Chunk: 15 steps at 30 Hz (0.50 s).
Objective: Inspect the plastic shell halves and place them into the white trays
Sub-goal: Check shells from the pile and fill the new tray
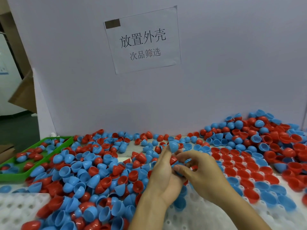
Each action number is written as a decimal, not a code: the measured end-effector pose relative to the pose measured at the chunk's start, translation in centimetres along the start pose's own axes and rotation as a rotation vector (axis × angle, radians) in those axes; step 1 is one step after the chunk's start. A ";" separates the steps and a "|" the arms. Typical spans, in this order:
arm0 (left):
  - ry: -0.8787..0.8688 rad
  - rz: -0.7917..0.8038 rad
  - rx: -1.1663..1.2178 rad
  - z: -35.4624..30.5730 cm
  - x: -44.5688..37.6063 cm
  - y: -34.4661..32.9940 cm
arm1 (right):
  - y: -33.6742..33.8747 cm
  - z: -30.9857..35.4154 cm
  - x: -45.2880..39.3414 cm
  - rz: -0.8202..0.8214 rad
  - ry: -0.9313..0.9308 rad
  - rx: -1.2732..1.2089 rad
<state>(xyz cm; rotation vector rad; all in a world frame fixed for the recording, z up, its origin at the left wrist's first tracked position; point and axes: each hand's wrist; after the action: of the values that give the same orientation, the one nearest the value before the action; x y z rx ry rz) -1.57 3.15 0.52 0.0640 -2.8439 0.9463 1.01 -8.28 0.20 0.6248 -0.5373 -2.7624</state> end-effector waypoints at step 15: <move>-0.008 -0.181 0.403 -0.7 -0.1 0.2 | 1.0 -0.1 -0.5 -0.107 -0.168 -0.581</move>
<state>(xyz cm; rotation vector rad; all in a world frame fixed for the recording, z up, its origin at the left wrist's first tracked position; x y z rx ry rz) -1.43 3.68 0.91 0.3610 -2.5521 1.4564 1.67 -9.04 0.70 0.2904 0.2820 -2.8744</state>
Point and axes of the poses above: each hand's wrist, its own x-axis away from the middle knuckle, its own y-axis out of the back of the hand, z = x × y, and after that the axes turned 5 degrees about -x, right-handed
